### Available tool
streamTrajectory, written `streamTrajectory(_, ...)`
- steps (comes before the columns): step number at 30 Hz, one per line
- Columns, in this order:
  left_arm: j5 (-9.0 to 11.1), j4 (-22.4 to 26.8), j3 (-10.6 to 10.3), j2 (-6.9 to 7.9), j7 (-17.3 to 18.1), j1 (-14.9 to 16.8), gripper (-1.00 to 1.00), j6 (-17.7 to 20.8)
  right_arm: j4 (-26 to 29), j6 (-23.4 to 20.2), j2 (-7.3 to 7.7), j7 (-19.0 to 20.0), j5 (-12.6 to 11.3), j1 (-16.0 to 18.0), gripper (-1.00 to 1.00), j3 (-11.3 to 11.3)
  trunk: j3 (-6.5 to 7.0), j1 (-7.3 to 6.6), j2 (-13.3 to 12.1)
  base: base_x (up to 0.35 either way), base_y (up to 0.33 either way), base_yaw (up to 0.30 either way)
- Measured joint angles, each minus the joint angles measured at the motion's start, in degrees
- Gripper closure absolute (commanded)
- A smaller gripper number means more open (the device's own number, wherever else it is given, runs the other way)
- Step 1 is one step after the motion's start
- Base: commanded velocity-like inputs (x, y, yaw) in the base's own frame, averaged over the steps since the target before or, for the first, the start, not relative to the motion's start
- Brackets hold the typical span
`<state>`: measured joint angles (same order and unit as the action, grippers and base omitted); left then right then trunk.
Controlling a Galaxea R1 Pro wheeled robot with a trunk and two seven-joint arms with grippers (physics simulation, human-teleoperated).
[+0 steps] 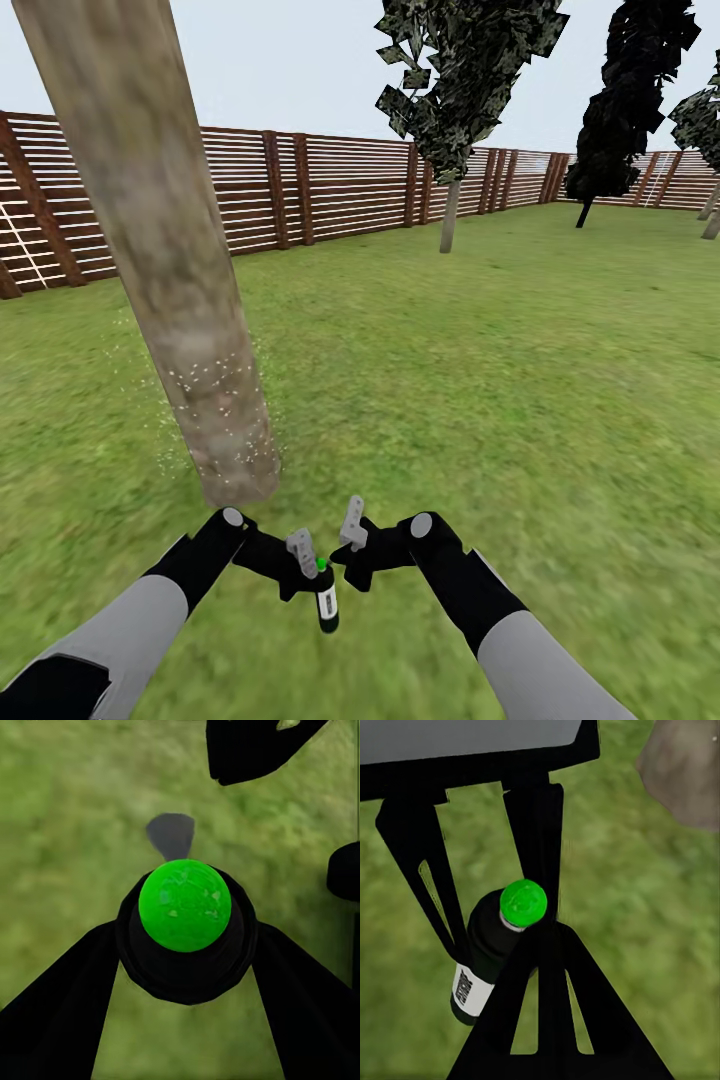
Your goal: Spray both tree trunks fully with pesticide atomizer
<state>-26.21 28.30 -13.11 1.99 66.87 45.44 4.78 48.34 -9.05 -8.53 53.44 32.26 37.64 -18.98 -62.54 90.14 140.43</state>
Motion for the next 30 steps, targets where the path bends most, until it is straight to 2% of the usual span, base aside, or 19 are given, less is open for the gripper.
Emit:
streamTrajectory(3,0.0,-0.01,0.39,-0.02,1.76,0.38,1.0,-0.13,0.0,0.0,0.0,0.0,0.0,-0.02,1.0,0.0,0.0,0.0,0.0,0.0,0.0,0.0)
streamTrajectory(6,0.01,-0.08,0.63,-0.04,1.97,0.65,1.0,-1.64,0.0,0.0,0.0,0.0,0.0,-0.02,1.0,0.0,0.0,0.0,0.0,0.0,0.0,0.0)
streamTrajectory(11,0.01,-0.09,0.71,-0.14,2.0,0.79,1.0,-1.82,0.0,0.0,0.0,0.0,0.0,-0.02,1.0,0.0,0.0,0.0,0.0,0.0,0.0,0.0)
streamTrajectory(15,3.03,-0.09,0.53,-0.05,2.08,0.79,1.0,-2.1,0.0,0.0,0.0,0.0,-0.01,0.0,1.0,0.0,0.0,0.0,0.0,0.0,0.0,0.0)
streamTrajectory(19,2.97,-0.09,0.34,0.73,2.09,0.73,1.0,-2.1,0.0,0.0,0.0,0.0,0.01,0.01,1.0,0.0,0.0,0.0,0.0,0.0,0.0,0.0)
streamTrajectory(20,2.84,-0.09,0.29,1.1,2.09,0.76,1.0,-2.04,0.0,0.0,0.0,0.0,0.02,-0.01,1.0,0.0,0.0,0.0,0.0,0.0,0.0,0.0)
streamTrajectory(25,2.53,-0.43,-0.12,6.14,2.08,0.66,1.0,-1.81,0.0,0.0,-0.02,0.0,0.05,0.0,1.0,0.0,0.0,0.0,0.0,0.0,0.0,0.0)
streamTrajectory(26,0.96,-0.57,-0.28,6.94,2.08,0.6,1.0,-1.78,0.0,0.0,-0.01,0.0,0.05,-0.02,1.0,0.0,0.0,0.0,0.0,0.0,0.0,0.0)
streamTrajectory(28,-5.17,-0.71,0.0,7.53,2.07,0.61,1.0,-1.84,0.0,0.0,0.0,0.0,0.08,-0.01,1.0,0.0,0.0,0.0,0.0,0.0,0.0,0.0)
streamTrajectory(29,-6.45,-0.75,0.13,7.8,2.08,0.67,1.0,-1.91,-0.03,0.0,0.0,0.0,0.09,-0.02,1.0,0.0,0.0,0.0,0.0,0.0,0.0,0.0)
streamTrajectory(30,-7.15,-0.82,0.17,8.46,2.05,0.72,1.0,-1.93,-0.07,0.0,0.0,0.0,0.09,-0.02,-1.0,0.0,0.0,0.0,0.0,0.0,0.0,0.0)
